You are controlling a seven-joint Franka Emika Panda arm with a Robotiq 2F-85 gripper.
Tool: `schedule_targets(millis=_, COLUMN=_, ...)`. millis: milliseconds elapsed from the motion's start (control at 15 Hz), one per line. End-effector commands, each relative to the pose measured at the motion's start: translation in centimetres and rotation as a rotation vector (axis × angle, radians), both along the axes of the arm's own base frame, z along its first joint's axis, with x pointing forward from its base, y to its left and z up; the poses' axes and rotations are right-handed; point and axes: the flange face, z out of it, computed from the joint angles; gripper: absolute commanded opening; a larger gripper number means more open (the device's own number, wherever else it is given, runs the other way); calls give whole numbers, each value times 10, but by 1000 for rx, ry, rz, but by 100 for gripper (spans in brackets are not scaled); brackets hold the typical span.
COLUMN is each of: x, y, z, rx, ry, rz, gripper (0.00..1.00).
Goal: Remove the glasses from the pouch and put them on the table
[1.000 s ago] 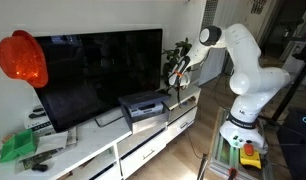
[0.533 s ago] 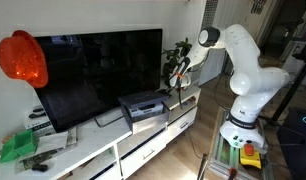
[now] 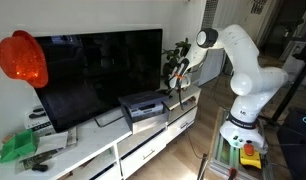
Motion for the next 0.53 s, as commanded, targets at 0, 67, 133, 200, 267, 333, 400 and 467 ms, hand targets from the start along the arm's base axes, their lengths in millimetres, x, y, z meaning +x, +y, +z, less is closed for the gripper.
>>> schedule_targets(millis=0, x=3, y=9, z=-6, rx=-1, ry=-18, rz=27, gripper=41)
schedule_targets(millis=67, x=4, y=11, z=-7, rx=-4, ry=-25, rz=34, gripper=34)
schedule_targets(millis=133, x=5, y=13, z=-8, rx=-4, ry=-29, rz=39, gripper=35)
schedule_targets(millis=200, x=5, y=14, z=-8, rx=-5, ry=-32, rz=43, gripper=36)
schedule_targets(millis=267, x=5, y=15, z=-9, rx=-6, ry=-36, rz=49, gripper=32)
schedule_targets(millis=333, x=6, y=16, z=-10, rx=-9, ry=-40, rz=53, gripper=29)
schedule_targets(millis=400, x=7, y=16, z=-10, rx=-12, ry=-44, rz=56, gripper=21)
schedule_targets(millis=467, x=7, y=16, z=-10, rx=-15, ry=-47, rz=58, gripper=16)
